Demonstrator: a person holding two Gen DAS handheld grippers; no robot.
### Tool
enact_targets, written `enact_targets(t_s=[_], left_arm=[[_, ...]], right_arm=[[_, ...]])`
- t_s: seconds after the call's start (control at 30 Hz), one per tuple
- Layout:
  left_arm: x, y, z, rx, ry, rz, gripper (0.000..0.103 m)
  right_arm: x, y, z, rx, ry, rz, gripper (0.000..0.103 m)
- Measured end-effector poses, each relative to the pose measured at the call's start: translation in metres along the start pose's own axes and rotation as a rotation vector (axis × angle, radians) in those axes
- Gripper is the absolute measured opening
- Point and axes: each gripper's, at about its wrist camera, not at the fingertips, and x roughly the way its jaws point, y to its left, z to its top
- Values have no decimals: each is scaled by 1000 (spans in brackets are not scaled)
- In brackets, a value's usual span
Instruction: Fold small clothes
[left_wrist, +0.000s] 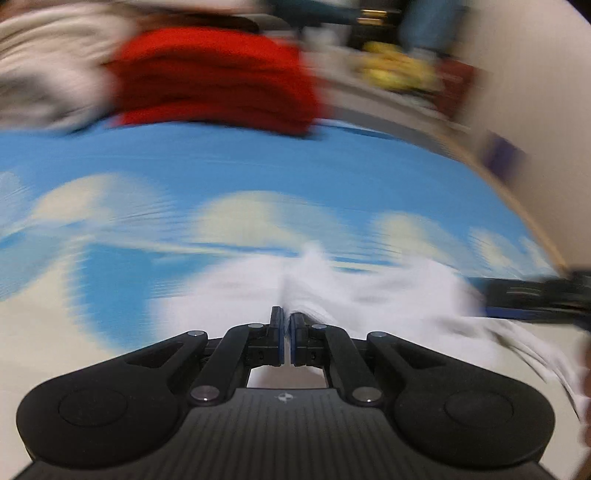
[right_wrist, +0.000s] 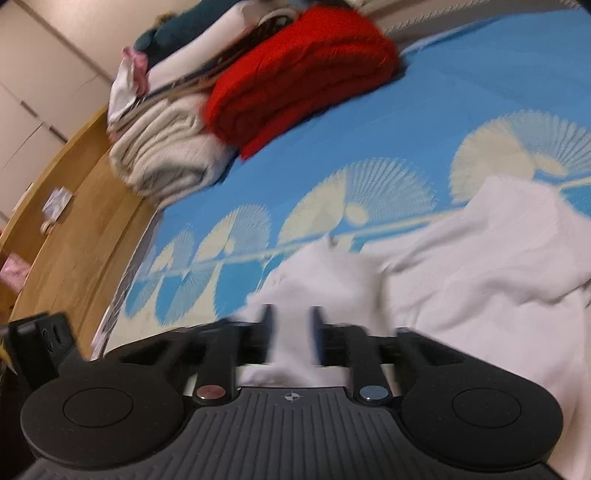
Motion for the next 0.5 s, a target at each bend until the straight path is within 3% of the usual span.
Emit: enact_targets(t_s=[0.03, 0.13, 0.17, 0.23, 0.33, 0.4, 0.5], left_arm=[[-7, 40, 5, -89, -6, 107, 3], [-46, 175, 0, -499, -29, 659, 5], [-62, 206, -8, -608, -41, 739, 5], [-80, 231, -15, -702, -72, 691, 6], [-65, 194, -6, -525, -80, 600, 26], [-44, 161, -4, -434, -60, 472, 28], [-6, 110, -9, -342, 36, 238, 30]], right_arm=[[-1, -3, 2, 1, -24, -20, 44], [-5, -14, 11, 13, -71, -119, 44], [-6, -19, 12, 24, -78, -167, 44], [-7, -34, 13, 67, -74, -269, 44], [-4, -58, 13, 122, -40, -423, 43], [-4, -75, 13, 155, -29, -526, 43], [-14, -103, 15, 226, -51, -627, 43]])
